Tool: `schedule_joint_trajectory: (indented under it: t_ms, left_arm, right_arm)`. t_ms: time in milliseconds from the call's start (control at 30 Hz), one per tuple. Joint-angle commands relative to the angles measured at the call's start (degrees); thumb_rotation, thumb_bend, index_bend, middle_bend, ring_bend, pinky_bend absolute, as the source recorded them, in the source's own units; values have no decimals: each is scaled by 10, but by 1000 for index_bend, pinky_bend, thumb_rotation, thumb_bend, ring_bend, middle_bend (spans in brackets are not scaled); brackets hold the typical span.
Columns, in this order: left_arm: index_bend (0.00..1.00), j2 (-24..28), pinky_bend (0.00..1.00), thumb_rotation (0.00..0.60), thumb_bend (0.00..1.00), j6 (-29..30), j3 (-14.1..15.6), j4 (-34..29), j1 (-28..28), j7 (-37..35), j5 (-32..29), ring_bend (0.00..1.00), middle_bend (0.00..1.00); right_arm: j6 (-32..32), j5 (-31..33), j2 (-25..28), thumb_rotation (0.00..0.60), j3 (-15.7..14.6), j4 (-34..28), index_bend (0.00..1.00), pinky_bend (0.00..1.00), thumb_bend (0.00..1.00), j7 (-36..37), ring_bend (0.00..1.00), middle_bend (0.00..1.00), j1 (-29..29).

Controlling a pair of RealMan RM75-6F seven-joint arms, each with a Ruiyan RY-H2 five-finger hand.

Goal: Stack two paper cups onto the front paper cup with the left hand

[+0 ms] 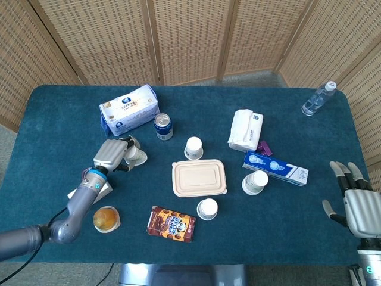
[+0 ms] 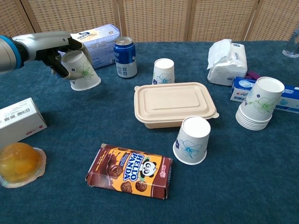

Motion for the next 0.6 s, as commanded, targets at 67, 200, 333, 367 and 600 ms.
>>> schedule_joint_trajectory:
  t_ms: [67,200,333,367,600]
  left_arm:
    - [341,46,648,600,435,7,-6,-64,14,-32,34,366,277]
    - [337,79,646,600,435,-2,-8,-118,16,-53,55,364,270]
    - [333,102,645,600,434,-15,-9,-157,13,-68,75,363,266]
    - [333,106,645,600,435,-17,-8,-164,11,-69,79,363,265]
    - [337,121,644,600,435,-36,-8,-214,-4,-82,111,360,264]
  right_arm:
    - [-3,3,-1,600,1,0,0,304,372,0,5,137,2]
    - [-9,10,3,600,2,-5,0,304,371,-4,5,137,4]
    - [-10,14,7,600,5,-9,0,304,373,-7,5,137,6]
    - [-10,15,8,600,6,-10,0,304,372,-8,5,137,7]
    - [-5,15,13,600,7,-15,0,304,371,-8,6,137,5]
